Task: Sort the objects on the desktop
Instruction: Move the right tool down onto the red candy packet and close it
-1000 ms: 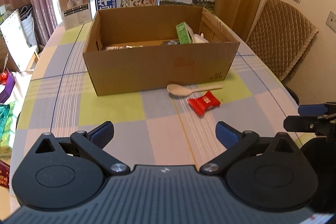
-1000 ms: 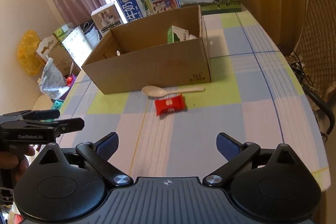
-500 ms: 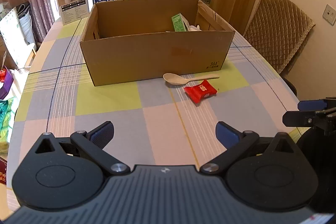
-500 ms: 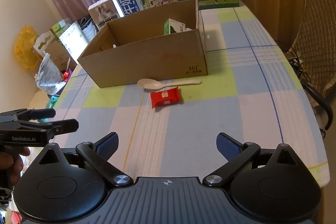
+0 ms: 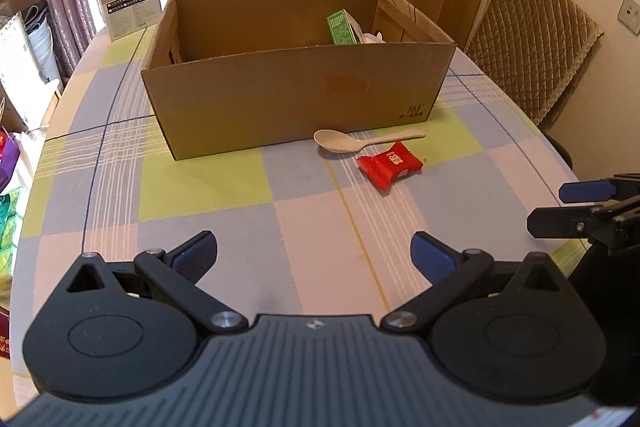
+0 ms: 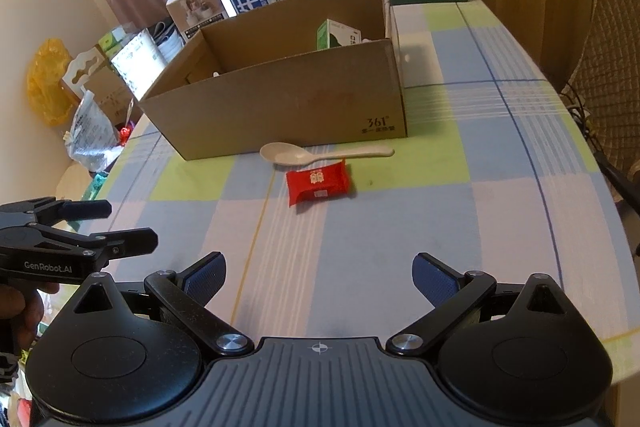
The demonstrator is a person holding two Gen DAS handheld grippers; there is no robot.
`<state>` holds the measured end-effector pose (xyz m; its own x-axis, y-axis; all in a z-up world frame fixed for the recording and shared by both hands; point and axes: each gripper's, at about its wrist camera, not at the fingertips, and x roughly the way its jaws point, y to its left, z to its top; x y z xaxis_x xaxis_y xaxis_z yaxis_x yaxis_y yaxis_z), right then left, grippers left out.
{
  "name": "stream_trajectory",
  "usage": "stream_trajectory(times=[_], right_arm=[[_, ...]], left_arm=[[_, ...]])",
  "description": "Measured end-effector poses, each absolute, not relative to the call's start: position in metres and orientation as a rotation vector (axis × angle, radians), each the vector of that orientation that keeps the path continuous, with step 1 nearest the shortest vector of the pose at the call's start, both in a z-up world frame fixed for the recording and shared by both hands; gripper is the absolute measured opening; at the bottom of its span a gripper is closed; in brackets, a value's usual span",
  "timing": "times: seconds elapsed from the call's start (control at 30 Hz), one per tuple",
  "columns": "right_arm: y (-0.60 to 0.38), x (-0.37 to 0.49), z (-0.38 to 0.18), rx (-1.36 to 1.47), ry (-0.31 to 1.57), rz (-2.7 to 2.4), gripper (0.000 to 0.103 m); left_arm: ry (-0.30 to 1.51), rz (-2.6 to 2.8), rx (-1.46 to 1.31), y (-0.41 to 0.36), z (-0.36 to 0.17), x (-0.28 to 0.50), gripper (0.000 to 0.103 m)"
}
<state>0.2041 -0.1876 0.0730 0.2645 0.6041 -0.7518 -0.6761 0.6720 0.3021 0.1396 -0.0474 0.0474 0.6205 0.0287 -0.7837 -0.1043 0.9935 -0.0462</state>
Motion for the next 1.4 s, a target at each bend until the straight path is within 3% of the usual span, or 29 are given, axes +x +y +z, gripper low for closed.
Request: stream_trajectory(times=[0.37,0.6,1.13,1.4], right_arm=[[-0.149,0.228,0.05,-0.137,0.983,0.905,0.097],[-0.119,0.243,0.031,-0.202,0.983,0.943,0.085],[-0.07,0.266,-0.005,-0.332,0.925,0.947,0.078],[-0.06,0.265,-0.016,-0.379,0.913,0.937,0.069]], left_arm=[[0.916,0.021,-0.033,-0.038,0.029,0.169,0.101],[0.912,-0.04,0.021,-0.029,0.016,0.191,0.1],[0.925,-0.184,0.118,-0.021,-0.02,0.23,0.1],[0.927,-0.213,0.127,-0.018,-0.032,0.235,0.1]])
